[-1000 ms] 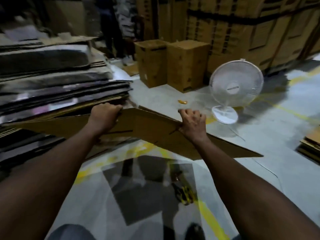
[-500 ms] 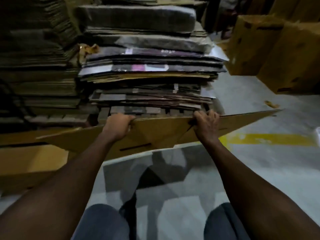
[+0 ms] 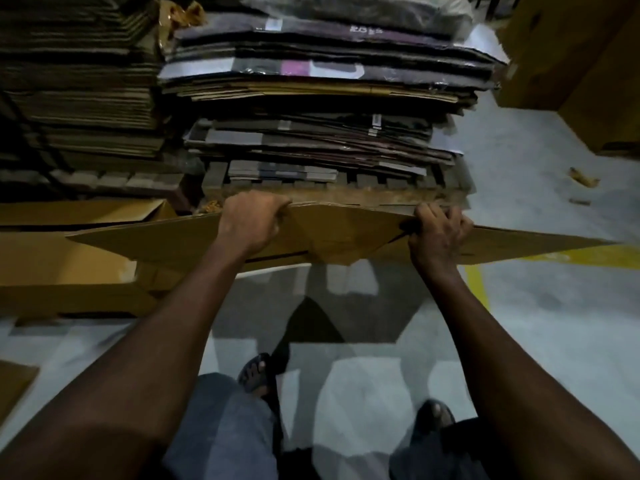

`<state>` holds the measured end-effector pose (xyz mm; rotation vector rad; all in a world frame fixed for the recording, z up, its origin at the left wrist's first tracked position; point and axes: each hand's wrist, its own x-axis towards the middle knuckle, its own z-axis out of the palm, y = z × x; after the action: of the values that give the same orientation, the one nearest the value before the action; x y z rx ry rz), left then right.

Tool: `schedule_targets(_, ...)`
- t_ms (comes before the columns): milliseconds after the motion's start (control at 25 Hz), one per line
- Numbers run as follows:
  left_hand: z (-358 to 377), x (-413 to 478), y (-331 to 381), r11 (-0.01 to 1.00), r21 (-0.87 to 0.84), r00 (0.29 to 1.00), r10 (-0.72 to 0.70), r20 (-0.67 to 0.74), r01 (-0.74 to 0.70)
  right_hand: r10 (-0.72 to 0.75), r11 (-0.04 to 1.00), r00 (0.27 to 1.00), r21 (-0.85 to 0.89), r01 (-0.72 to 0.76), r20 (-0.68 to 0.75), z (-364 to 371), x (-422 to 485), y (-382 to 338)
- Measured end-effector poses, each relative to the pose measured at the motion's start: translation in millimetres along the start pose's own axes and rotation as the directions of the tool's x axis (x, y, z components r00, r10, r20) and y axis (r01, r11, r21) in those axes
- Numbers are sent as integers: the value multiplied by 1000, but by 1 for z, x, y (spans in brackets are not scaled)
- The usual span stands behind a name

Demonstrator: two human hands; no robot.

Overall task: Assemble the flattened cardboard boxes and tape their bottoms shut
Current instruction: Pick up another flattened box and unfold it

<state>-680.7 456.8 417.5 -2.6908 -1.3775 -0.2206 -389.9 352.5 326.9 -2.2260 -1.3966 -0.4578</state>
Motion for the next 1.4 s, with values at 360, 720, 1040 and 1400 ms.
schedule_targets(360, 19, 23, 75, 998, -59, 1000, 25, -18, -26, -17, 999, 998, 36, 19, -52, -27, 15, 79)
schedule_targets(720, 98, 20, 73, 998, -58, 975, 7, 224, 6, -156, 988, 964, 12, 157, 217, 27, 1, 91)
schedule_targets(1040, 128, 16, 62, 871, -481, 814, 202, 544, 105, -124, 969, 892, -140, 203, 436, 45, -17, 93)
schedule_targets(1400, 129, 23, 71, 875, -453, 910, 39, 412, 167, -67, 932, 932, -310, 186, 357, 32, -19, 92)
